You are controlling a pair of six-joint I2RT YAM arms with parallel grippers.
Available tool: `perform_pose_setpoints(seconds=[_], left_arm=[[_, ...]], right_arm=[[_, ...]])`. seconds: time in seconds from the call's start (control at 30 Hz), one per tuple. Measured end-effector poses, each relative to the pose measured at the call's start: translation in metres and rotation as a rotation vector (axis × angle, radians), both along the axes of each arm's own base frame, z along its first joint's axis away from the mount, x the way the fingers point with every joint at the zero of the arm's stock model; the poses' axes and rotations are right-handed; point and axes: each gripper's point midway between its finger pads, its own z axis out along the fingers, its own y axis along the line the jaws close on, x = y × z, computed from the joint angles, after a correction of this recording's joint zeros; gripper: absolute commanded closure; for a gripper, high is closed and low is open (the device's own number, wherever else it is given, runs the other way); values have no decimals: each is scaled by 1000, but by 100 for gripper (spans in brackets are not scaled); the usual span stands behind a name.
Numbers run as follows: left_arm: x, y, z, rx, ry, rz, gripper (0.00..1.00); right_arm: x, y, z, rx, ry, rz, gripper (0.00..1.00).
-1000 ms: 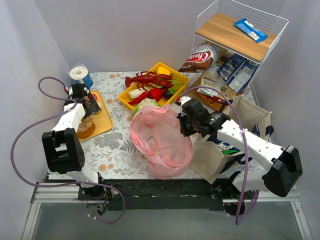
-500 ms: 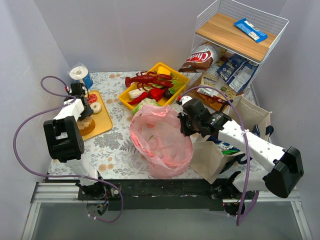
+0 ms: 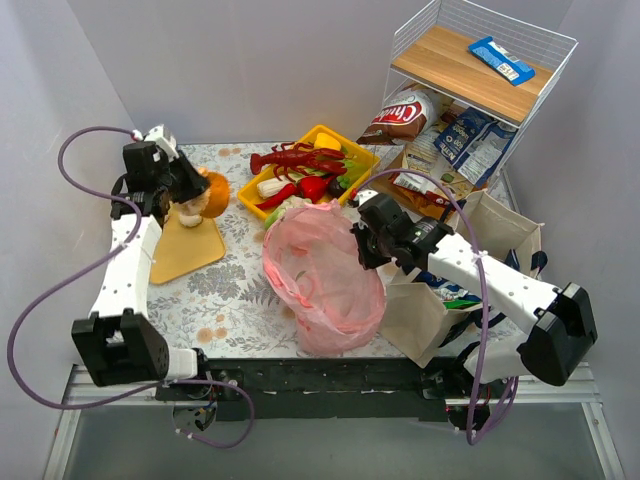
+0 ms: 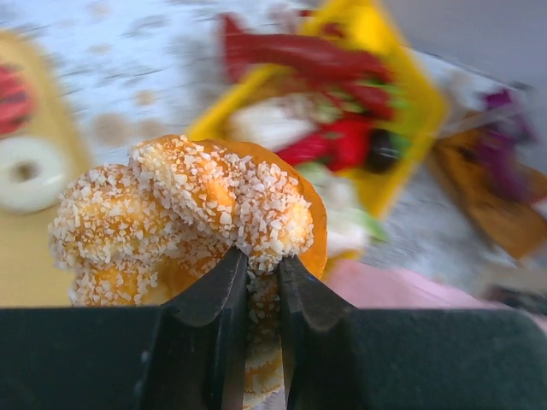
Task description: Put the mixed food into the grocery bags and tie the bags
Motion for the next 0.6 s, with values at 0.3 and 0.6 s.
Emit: perform_pose_setpoints(seconds=[0.3, 0.6], left_arm=[[-74, -132, 124, -228, -247, -478, 89], [-173, -192, 167, -357, -126, -814, 91]], right_arm=[[16, 10, 17, -8, -21, -11, 99], [21, 18, 13, -18, 3, -13, 99]])
